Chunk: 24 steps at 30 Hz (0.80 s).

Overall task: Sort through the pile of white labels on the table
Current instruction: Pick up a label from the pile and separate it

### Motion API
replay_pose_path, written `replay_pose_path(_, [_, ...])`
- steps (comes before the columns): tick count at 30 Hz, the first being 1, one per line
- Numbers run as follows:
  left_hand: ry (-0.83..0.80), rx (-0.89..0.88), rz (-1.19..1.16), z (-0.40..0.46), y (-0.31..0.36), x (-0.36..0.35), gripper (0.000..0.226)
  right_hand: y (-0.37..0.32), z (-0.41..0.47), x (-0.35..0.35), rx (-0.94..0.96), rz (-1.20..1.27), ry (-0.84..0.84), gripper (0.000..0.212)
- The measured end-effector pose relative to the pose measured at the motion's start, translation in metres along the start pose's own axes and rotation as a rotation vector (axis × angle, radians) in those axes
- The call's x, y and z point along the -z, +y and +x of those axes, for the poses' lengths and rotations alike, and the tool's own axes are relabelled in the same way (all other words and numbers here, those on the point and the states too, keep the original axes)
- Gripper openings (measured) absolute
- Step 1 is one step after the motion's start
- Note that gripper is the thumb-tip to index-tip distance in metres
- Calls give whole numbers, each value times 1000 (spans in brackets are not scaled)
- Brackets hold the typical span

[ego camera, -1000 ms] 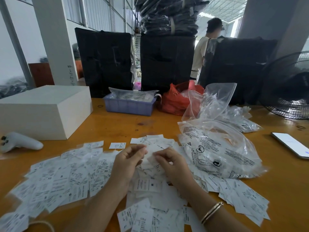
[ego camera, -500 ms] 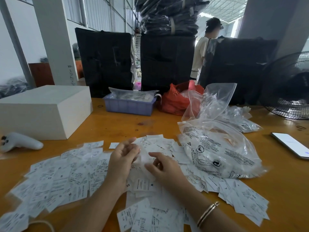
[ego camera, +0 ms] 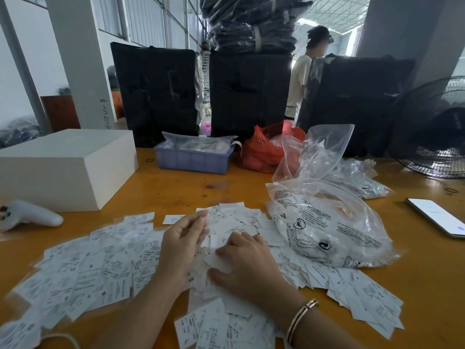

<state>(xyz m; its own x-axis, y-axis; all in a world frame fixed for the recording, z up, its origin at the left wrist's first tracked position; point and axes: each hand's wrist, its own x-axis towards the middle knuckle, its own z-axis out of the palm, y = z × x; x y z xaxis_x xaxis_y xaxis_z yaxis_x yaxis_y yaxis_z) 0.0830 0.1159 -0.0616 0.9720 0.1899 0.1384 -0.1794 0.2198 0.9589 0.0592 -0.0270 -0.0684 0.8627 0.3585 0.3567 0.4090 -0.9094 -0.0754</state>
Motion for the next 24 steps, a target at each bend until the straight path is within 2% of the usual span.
replay_pose_path(3, [-20,-49,184,-1,-2,0,16,0,0,0,28,-40,33,42])
replay_pose_path(5, [-23,-85,277,-1,-4,1,14,2,1,-1,-13,48,96,35])
replay_pose_path(7, [-58,-130,326,-2,-5,1,13,4,3,-2,-127,244,141,27])
replay_pose_path(11, [-142,-258,472,-4,-8,0,14,15,3,4,-535,813,217,17])
replay_pose_path(13, [-184,-302,536,-5,-9,-1,14,22,1,6,-641,1027,300,10])
replay_pose_path(15, [-221,-318,560,-6,-9,-2,16,25,1,8,-646,1321,369,12])
replay_pose_path(18, [-271,-338,582,-6,-10,-2,17,25,2,9,-576,1656,401,32])
replay_pose_path(20, [-296,-331,575,-6,-10,-2,17,23,3,10,-571,1740,383,34])
replay_pose_path(22, [-311,-321,575,-7,-10,-3,18,19,2,10,-538,1712,326,19])
replay_pose_path(24, [-323,-306,584,-8,-9,-4,20,15,2,9,-527,1644,322,18])
